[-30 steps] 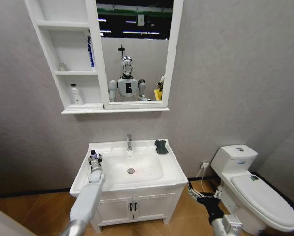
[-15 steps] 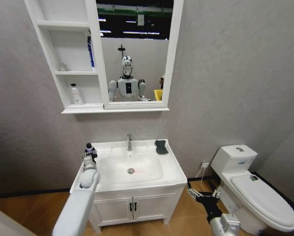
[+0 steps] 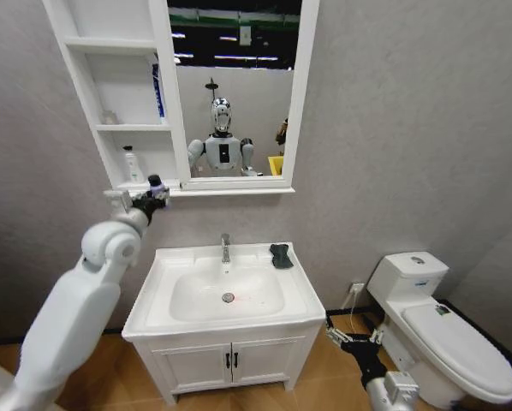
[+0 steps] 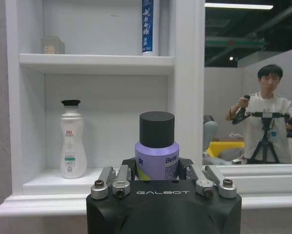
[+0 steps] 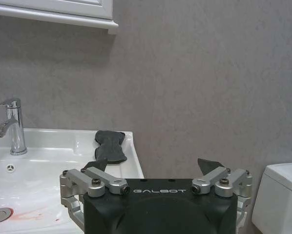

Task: Move facial cleanser and shampoo from washbasin to cabinet, then wipe washbasin with towel.

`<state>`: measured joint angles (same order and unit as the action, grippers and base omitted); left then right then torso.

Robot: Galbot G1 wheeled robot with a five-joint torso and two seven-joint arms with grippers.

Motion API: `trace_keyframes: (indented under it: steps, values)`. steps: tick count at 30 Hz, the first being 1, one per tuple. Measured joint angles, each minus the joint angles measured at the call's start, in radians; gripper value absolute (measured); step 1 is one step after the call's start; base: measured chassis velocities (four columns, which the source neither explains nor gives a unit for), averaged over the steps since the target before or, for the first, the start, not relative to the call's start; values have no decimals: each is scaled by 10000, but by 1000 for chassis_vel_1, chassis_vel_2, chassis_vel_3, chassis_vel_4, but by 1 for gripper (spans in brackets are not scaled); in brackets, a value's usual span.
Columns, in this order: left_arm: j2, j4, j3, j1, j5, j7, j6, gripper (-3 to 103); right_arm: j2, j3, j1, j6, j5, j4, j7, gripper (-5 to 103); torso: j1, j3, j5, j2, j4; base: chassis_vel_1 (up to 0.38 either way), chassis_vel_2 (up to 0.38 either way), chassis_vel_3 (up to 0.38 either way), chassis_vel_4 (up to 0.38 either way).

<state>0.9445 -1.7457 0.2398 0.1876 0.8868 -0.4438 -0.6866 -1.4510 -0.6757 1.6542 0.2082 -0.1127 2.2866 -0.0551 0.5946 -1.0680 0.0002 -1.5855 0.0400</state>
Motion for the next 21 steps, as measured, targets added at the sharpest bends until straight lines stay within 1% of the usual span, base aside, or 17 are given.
trace_keyframes:
  steps: [1,2,4,5,6,7,9,10,12,13,14,15,18,19,20,21]
  values:
    - [0,0,0,0,0,0,0,43,0,0,0,0,0,0,0,100,0,0,0,0,0,0,0,0,0]
    - [3,257,-134,-221,-48,84,0,43,1,12,-8,0,0,-22,0,100,0,0,-2,0,-2,0,0,0,0]
    - [208,1542,-719,-1290,-452,378,38,43,4,34,4,-51,41,-121,1,100,2,-1,-4,2,0,0,0,0,0]
    - [301,1894,-856,-1612,-530,436,42,43,0,25,57,-79,48,-128,2,100,3,-2,-4,3,0,0,0,0,0]
    - [301,1894,-856,-1612,-530,436,42,43,0,25,57,-79,48,-128,2,100,3,-2,-4,3,0,0,0,0,0]
    - [398,2278,-997,-2001,-589,511,20,43,-6,2,115,-98,46,-129,2,100,5,-2,-3,3,5,0,0,0,0]
    - [519,2888,-1212,-2599,-688,713,-78,43,-7,-79,176,-166,44,-133,2,100,2,-2,0,3,5,0,0,0,0]
    - [519,2888,-1212,-2599,-688,713,-78,43,-7,-79,176,-166,44,-133,2,100,2,-2,0,3,5,0,0,0,0]
    - [601,3729,-1415,-3244,-898,1088,-226,43,0,-104,185,-190,42,-135,0,100,2,-1,-1,3,-2,0,0,0,0]
    - [632,4195,-1528,-3531,-931,1221,-317,43,-4,-96,174,-190,42,-135,0,100,1,0,0,2,-1,0,0,0,0]
    - [632,4195,-1528,-3531,-931,1221,-317,43,-4,-96,174,-190,42,-135,0,100,1,0,0,2,-1,0,0,0,0]
    - [665,4732,-1669,-3822,-957,1398,-407,43,-12,-57,151,-190,53,-135,0,100,1,-1,-4,3,-2,0,0,0,0]
    - [798,5746,-1919,-4378,-1101,1913,-470,43,-5,25,97,-187,80,-145,9,100,3,-1,-5,3,-2,0,0,0,0]
    - [798,5746,-1919,-4378,-1101,1913,-470,43,-5,25,97,-187,80,-145,9,100,3,-1,-5,3,-2,0,0,0,0]
    - [898,6152,-2000,-4623,-1160,2132,-471,43,8,40,64,-184,92,-173,19,100,2,-1,-3,3,-2,0,0,0,0]
    - [898,6152,-2000,-4623,-1160,2132,-471,43,8,40,64,-184,92,-173,19,100,2,-1,-3,3,-2,0,0,0,0]
